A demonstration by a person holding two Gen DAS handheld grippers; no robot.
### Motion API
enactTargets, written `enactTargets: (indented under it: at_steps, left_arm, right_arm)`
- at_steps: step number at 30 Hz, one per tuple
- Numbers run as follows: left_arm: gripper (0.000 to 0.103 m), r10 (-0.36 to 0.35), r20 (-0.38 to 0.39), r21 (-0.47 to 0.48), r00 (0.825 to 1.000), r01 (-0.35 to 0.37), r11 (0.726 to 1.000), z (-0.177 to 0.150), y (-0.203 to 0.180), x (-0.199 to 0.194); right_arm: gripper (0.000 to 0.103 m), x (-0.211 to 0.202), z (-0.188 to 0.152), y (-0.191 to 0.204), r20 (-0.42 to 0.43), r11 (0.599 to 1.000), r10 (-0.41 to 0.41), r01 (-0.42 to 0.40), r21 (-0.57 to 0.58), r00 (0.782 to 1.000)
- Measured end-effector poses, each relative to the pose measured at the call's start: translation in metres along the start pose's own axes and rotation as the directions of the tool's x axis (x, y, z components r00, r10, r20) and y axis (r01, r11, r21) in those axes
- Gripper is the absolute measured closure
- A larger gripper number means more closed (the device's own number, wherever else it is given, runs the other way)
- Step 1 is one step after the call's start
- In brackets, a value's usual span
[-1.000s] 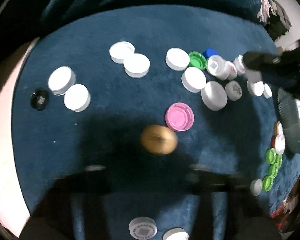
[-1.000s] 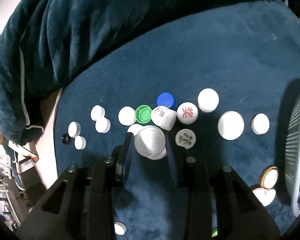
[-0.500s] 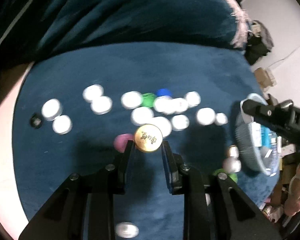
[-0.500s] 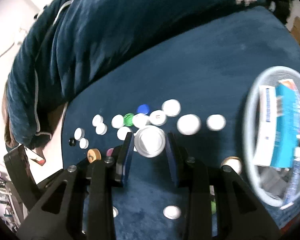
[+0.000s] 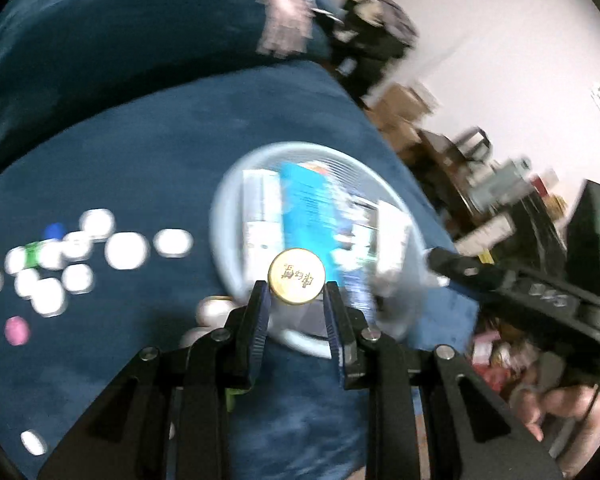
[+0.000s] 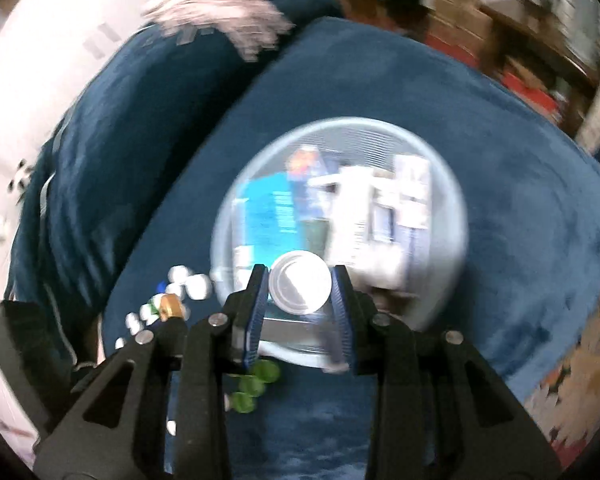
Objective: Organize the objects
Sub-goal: 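Carry the gold cap and silver-lined cap to the basket and release both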
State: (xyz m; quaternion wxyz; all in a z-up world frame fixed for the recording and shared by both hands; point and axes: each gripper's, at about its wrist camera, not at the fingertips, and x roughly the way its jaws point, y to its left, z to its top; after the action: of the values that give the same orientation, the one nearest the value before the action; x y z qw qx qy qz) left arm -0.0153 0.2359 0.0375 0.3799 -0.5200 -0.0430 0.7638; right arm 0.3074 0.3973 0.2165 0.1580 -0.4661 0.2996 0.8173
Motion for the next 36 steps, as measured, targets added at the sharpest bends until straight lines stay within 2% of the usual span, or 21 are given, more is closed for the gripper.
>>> enactTargets:
  at_steps: [4, 5, 6, 7, 8, 10, 11, 13, 16, 20, 24, 29, 32, 35, 36]
  left_arm:
    - [0.075, -0.022, -0.034, 0.061, 0.999, 0.024, 0.998, -0.003, -0.035, 0.026]
    - [0.069, -0.025, -0.035, 0.068, 0.999, 0.027, 0.997, -0.003, -0.039, 0.031]
    - [0.049, -0.022, -0.044, 0.068, 0.999, 0.025, 0.997, -0.002, -0.041, 0.036]
    - [0.033, -0.021, -0.048, 0.062, 0.999, 0.024, 0.998, -0.002, -0.041, 0.036]
    - [0.014, -0.021, -0.043, 0.049, 0.999, 0.023, 0.999, -0.002, -0.039, 0.034]
    - [0.012, -0.018, -0.01, 0.023, 1.0, 0.019, 1.0, -0.001, -0.034, 0.026]
    - [0.01, -0.006, 0.001, 0.017, 1.0, 0.006, 1.0, 0.0, -0.03, 0.021]
    - [0.007, 0.044, 0.031, 0.011, 0.999, -0.044, 0.999, -0.001, -0.021, 0.008]
    - [0.003, 0.128, 0.049, -0.021, 0.991, -0.127, 0.992, -0.01, -0.003, -0.009]
    - [0.002, 0.21, 0.046, -0.114, 0.977, -0.203, 0.972, -0.035, 0.025, -0.036]
    - [0.001, 0.273, 0.037, -0.175, 0.961, -0.262, 0.949, -0.063, 0.051, -0.059]
    - [0.001, 0.337, 0.027, -0.257, 0.941, -0.319, 0.912, -0.087, 0.083, -0.087]
    - [0.001, 0.334, 0.037, -0.287, 0.942, -0.31, 0.906, -0.091, 0.096, -0.098]
    - [0.001, 0.304, 0.042, -0.316, 0.952, -0.276, 0.908, -0.099, 0.114, -0.094]
    - [0.001, 0.297, 0.001, -0.36, 0.955, -0.277, 0.891, -0.102, 0.125, -0.084]
  right_arm:
    - [0.068, -0.004, 0.002, -0.023, 0.01, 0.999, -0.026, 0.026, 0.033, 1.0]
    - [0.068, -0.004, 0.003, -0.026, 0.016, 0.999, -0.014, 0.013, 0.042, 1.0]
    - [0.068, -0.002, 0.005, -0.029, 0.011, 0.999, 0.01, -0.01, 0.054, 1.0]
    - [0.066, 0.002, 0.007, -0.032, -0.002, 0.997, 0.028, -0.027, 0.071, 1.0]
    - [0.061, 0.001, 0.009, -0.039, -0.011, 0.996, 0.035, -0.034, 0.087, 0.999]
    - [0.042, -0.002, 0.01, -0.047, -0.012, 0.993, 0.017, -0.015, 0.118, 1.0]
    - [0.037, -0.004, 0.011, -0.048, -0.006, 0.992, 0.003, -0.003, 0.124, 1.0]
    - [0.019, -0.007, 0.011, -0.049, -0.007, 0.991, -0.008, 0.009, 0.134, 1.0]
    - [0.006, -0.008, 0.009, -0.04, -0.024, 0.993, -0.025, 0.028, 0.119, 0.999]
    - [0.003, -0.007, 0.0, -0.004, -0.019, 0.998, -0.065, 0.064, -0.027, 0.998]
    - [0.0, -0.015, -0.013, 0.039, 0.036, 0.984, -0.051, 0.057, -0.166, 0.998]
    - [0.0, -0.019, -0.038, 0.086, 0.039, 0.954, -0.012, 0.023, -0.3, 0.999]
    - [0.0, -0.014, -0.055, 0.11, 0.022, 0.924, -0.017, 0.024, -0.382, 1.0]
    - [0.0, -0.008, -0.072, 0.129, 0.007, 0.882, -0.04, 0.038, -0.47, 0.999]
    - [0.0, -0.006, -0.078, 0.133, 0.006, 0.868, -0.045, 0.042, -0.495, 0.999]
